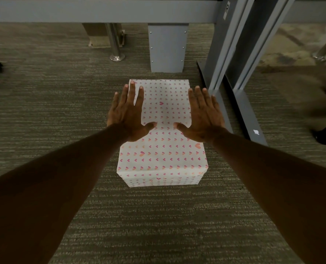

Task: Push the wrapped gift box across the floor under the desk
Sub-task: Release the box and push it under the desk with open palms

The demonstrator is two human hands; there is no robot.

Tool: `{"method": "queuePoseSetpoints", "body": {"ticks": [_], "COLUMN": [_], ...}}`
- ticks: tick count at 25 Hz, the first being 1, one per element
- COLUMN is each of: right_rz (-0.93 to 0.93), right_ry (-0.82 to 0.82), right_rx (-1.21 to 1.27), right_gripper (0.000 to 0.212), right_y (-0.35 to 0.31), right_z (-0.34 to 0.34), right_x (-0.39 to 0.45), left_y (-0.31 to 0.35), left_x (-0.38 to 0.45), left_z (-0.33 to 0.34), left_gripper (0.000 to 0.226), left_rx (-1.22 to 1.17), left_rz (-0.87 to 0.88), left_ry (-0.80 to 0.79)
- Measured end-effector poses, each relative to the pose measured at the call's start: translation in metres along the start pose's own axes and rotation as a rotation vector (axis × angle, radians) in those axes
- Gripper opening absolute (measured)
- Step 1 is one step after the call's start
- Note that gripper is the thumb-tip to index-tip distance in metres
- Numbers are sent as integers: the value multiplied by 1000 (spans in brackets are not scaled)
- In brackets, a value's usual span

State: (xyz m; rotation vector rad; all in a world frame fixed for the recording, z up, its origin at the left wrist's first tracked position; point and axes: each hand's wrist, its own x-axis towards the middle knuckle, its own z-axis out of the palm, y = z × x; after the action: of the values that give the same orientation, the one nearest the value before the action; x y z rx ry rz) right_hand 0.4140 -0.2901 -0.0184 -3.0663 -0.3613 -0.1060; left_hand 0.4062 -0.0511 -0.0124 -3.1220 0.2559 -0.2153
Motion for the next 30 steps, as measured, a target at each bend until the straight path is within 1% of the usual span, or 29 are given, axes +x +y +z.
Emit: {"method": "queuePoseSetpoints", "body": {"ticks": [3,5,7,10,13,15,17,19,21,23,25,28,30], "right_rz": [12,65,138,272,386,455,526,571,611,647,672,722,738], "right_ry": [2,14,11,-31,-61,-94,-111,-105,-95,-82,-90,-114,-107], "right_rx": [53,131,214,374,503,557,647,730,793,833,872,959,1004], "right_gripper": [111,107,99,75,38,29,25,25,21,19,26,32,36], "right_y": [0,-1,0,4,10,13,16,17,17,18,18,23,29], "right_z": [3,5,8,18,28,33,39,43,44,43,43,43,44], "right_x": [0,0,0,-2,-3,-4,-6,-6,-6,-6,-5,-5,-2], "left_y": [-3,-7,-11,-22,-30,-32,-32,-33,-34,-33,-32,-26,-19], "left_x": [-3,-4,-6,-13,-19,-20,-19,-19,-19,-18,-18,-13,-7], "left_z": [6,13,19,30,34,37,38,40,41,41,40,39,36], "left_gripper": [113,111,102,78,67,47,29,16,9,8,6,18,19], "left_rx": [-47,-147,-262,-405,-605,-737,-821,-888,-949,-960,-978,-1000,-986], "left_rz": [-14,-91,-189,-311,-564,-615,-617,-661,-712,-739,-753,-773,-766], "left_ry": [-33,-94,-135,-159,-289,-330,-322,-292,-260,-233,-222,-205,-186]}}
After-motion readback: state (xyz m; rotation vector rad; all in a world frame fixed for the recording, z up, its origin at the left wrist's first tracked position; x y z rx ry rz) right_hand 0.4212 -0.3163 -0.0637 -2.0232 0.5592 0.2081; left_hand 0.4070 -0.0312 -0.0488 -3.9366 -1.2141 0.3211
